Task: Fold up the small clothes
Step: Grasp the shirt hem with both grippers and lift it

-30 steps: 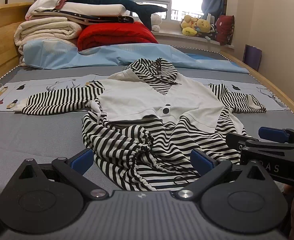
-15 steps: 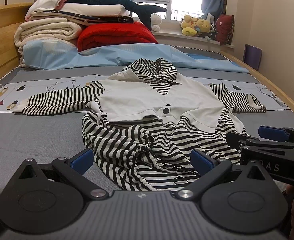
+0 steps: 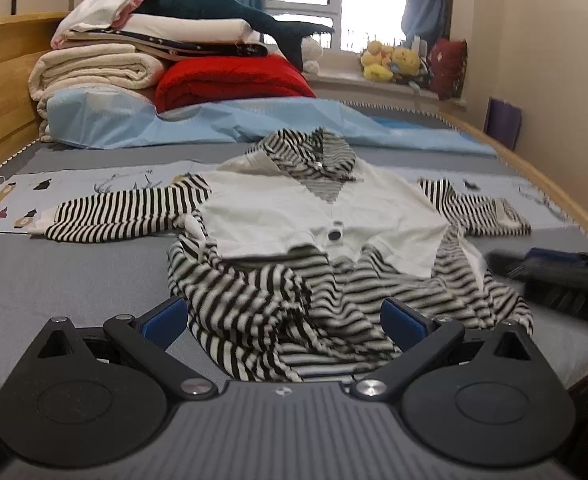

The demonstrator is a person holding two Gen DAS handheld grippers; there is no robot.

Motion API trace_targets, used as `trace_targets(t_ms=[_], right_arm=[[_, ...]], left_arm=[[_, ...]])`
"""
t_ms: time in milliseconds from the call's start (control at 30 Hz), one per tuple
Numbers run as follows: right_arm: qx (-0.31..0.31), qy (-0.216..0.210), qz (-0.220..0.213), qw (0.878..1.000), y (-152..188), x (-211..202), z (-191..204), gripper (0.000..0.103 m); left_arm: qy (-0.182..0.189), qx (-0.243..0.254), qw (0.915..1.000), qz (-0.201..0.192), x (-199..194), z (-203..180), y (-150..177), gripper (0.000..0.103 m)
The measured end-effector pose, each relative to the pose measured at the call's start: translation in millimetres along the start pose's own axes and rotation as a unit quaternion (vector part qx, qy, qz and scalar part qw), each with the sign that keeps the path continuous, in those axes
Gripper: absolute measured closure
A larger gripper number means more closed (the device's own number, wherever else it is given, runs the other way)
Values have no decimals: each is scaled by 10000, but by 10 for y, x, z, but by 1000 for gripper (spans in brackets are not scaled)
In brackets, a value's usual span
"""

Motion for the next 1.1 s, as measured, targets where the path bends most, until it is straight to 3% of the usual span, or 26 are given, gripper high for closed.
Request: trace_targets(t_ms=[100, 133, 167, 233, 267, 333, 433, 533, 600, 733, 833, 900, 967, 1000, 1033, 1067, 1100], right_arm=[[372, 248, -388, 9982, -194, -57, -302, 70], [414, 317, -493, 9974, -254, -57, -402, 74], [422, 348, -576, 9968, -321, -38, -515, 76], [306, 308, -582, 9974, -432, 81, -741, 75], [234, 293, -486, 9981, -476, 180, -853, 75], [126, 247, -194, 9994, -490, 383, -1023, 75], [-2, 293, 379, 9989, -393, 746, -1198, 75], [-41, 318, 1159, 9927, -233, 1076, -1285, 73], [164, 330, 1658, 9855, -118, 1243, -1327, 67], [398, 252, 2386, 9700, 72, 1467, -1355, 61], [242, 590, 2809, 9576, 197, 1597, -1361, 60], [377, 806, 3043, 9484, 258, 1671, -1429, 60], [545, 920, 3148, 9431, 288, 1703, -1492, 60], [593, 944, 3179, 9416, 303, 1709, -1505, 60], [615, 958, 3196, 9407, 319, 1720, -1510, 60], [603, 966, 3221, 9398, 339, 1726, -1499, 60], [564, 970, 3242, 9393, 353, 1731, -1486, 61]], left_arm=[[186, -22, 9998, -101, 36, 175, -179, 11], [277, -12, 9996, -111, 56, 230, -249, 23], [412, 10, 9991, -123, 95, 297, -325, 37], [713, 114, 9973, -112, 230, 444, -487, 54], [791, 191, 9967, -68, 316, 501, -553, 56], [959, 419, 9944, 117, 540, 577, -640, 56], [987, 483, 9914, 704, 1016, 692, -596, 56], [935, -199, 9796, 1770, 1571, 802, -463, 56], [851, -575, 9692, 2238, 1821, 850, -418, 52], [835, -1330, 9527, 2601, 2090, 923, -372, 36], [569, -1737, 9407, 2858, 2269, 911, -315, 34], [198, -1903, 9315, 3095, 2378, 912, -232, 34], [59, -2119, 9235, 3197, 2430, 930, -186, 36], [38, -2158, 9226, 3197, 2434, 932, -180, 39], [54, -2109, 9240, 3189, 2431, 936, -186, 57], [115, -1975, 9263, 3206, 2414, 916, -195, 89], [190, -1810, 9294, 3210, 2381, 901, -207, 96]])
Point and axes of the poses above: each gripper's, at about its wrist camera, not at the fingertips, and x roughly the way its jaws point, z to its left, y to its underside, the point moved 2 cm from there along x, roughly the way its jaws point, and after that the axes turned 2 degrees about x, right-handed, at the moved point
